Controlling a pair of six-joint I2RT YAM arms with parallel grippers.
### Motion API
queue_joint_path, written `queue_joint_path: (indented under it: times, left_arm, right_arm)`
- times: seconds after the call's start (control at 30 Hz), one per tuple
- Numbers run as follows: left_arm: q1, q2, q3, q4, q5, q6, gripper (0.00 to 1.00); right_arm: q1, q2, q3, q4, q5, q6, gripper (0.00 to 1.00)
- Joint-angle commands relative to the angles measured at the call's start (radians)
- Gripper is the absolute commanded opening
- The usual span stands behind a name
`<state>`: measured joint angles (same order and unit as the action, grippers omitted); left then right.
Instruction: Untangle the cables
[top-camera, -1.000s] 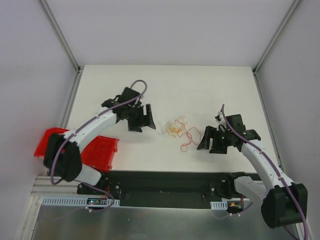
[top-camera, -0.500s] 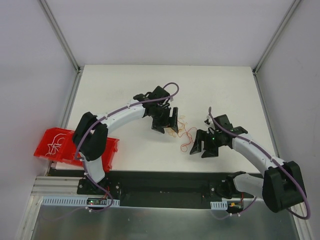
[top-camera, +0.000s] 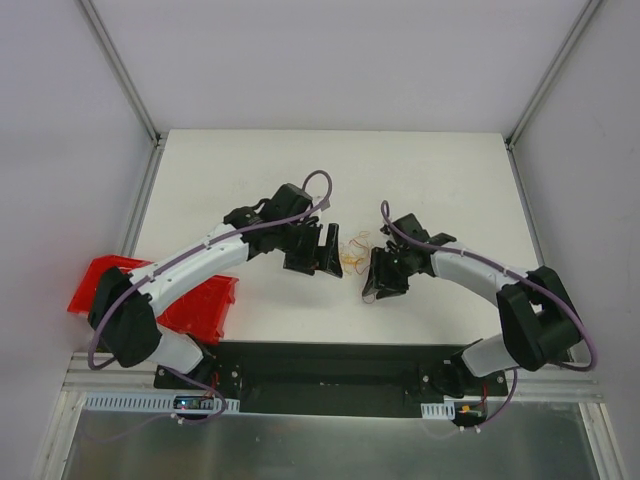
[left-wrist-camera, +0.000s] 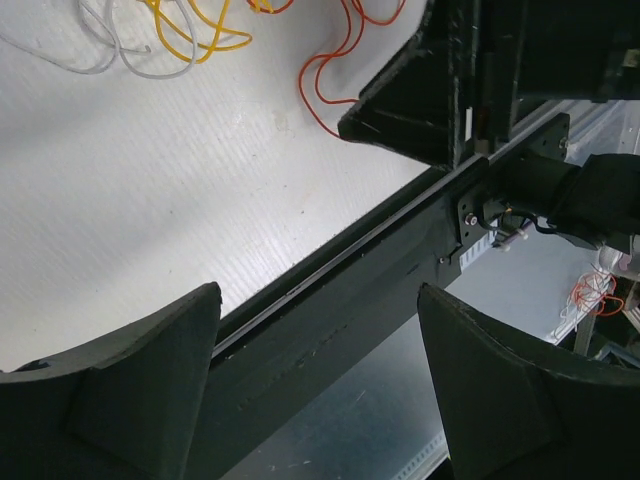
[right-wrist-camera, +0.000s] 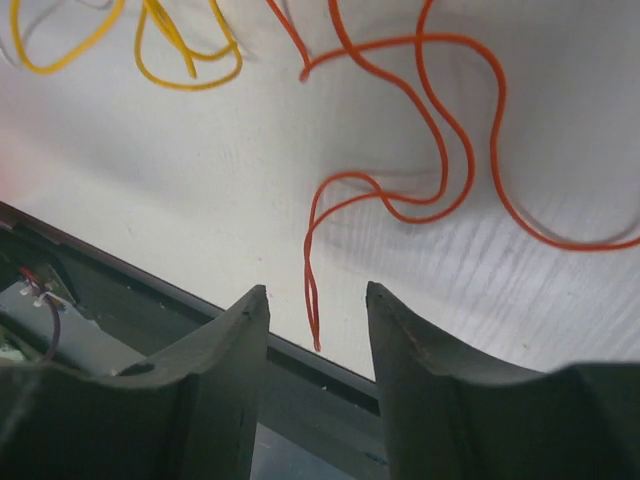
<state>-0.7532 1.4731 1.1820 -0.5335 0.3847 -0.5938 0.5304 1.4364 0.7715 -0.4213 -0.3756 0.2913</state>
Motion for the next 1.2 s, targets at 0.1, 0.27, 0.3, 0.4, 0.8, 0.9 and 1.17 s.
queue_joint_path:
  times: [0.1,0.27,0.3,0.4,0.8,0.9,1.17]
  left_arm:
    - [-0.008,-0.114,-0.022,0.006,-0.069,0.005,0.79]
    - [-0.006,-0.151,0.039,0.006,-0.099,0.031,0.80]
    - [-0.006,-0.145,0.059,0.006,-0.101,0.040,0.80]
    - [-0.006,-0.116,0.119,0.006,-0.102,0.048,0.77]
    - [-0.001,-0.022,0.172,0.179,-0.089,-0.080,0.59]
    - [0.000,-0.034,0.191,0.239,-0.089,-0.083,0.58]
    - [0.014,-0.091,0.153,0.392,-0.076,-0.132,0.62]
  right_arm:
    - [0.048,0.059,0.074,-0.004,0.128,0.052,0.30]
    - [0.075,0.019,0.020,0.010,0.124,0.085,0.21]
    - [0.075,0.004,0.022,-0.008,0.132,0.075,0.14]
    - [0.075,-0.071,0.089,-0.137,0.191,0.013,0.00]
    - [0.066,-0.346,0.489,-0.460,0.148,-0.104,0.00]
    - [0.060,-0.364,0.607,-0.471,0.136,-0.118,0.00]
    - [0.031,-0.329,0.842,-0.343,0.178,-0.100,0.00]
